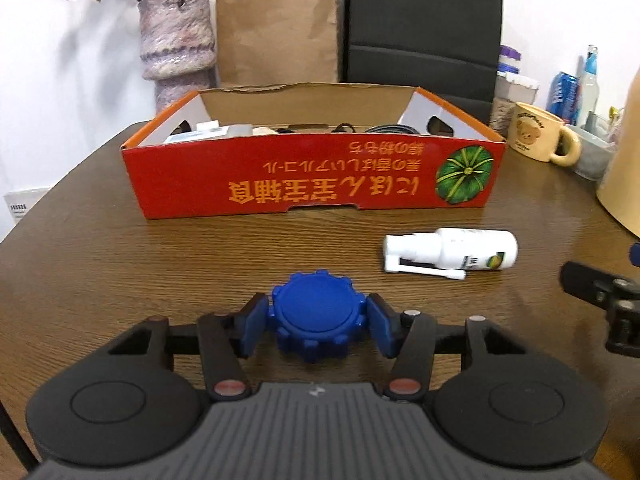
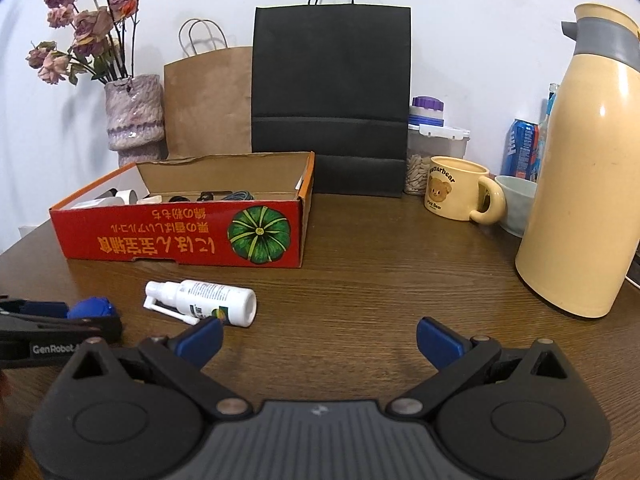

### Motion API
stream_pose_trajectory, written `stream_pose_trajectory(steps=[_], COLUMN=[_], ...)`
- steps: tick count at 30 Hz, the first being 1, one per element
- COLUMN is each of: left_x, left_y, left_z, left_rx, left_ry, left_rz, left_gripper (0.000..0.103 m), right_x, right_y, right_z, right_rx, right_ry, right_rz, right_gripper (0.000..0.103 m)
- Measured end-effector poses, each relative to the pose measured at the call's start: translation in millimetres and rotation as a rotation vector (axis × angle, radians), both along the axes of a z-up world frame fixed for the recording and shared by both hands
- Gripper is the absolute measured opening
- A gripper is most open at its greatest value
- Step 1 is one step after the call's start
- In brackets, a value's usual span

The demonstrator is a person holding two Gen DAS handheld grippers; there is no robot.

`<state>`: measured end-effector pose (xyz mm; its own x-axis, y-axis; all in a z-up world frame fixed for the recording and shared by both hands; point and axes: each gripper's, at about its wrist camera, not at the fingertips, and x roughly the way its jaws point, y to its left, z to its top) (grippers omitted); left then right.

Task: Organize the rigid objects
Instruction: 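Grasp the blue screw cap with the left gripper while the right gripper grasps the white spray bottle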

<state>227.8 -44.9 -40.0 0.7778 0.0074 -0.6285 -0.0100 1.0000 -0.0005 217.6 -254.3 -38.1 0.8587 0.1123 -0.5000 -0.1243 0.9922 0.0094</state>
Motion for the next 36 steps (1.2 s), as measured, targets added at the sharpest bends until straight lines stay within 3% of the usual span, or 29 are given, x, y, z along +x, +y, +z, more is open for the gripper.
stream_pose_trajectory(steps=[11,21,36], left_x=[-3,7,9], left_y=[11,62,115], left_z=[12,24,32], left_rx=[0.006,-0.003,0.0], left_ry=[-0.062,-0.098,-0.134], left_rz=[-0.005,0.084,0.143], left_gripper=[0.055,0.055,0.055], right_x=[0,6,49], right_y=[10,44,97], right_z=[-5,-5,-9], right_rx=[0.01,0.046,0.043], right_ry=[0.021,0.029,0.061], right_rz=[0.009,0.058,0.046], right_gripper=[0.103,0.103,0.103])
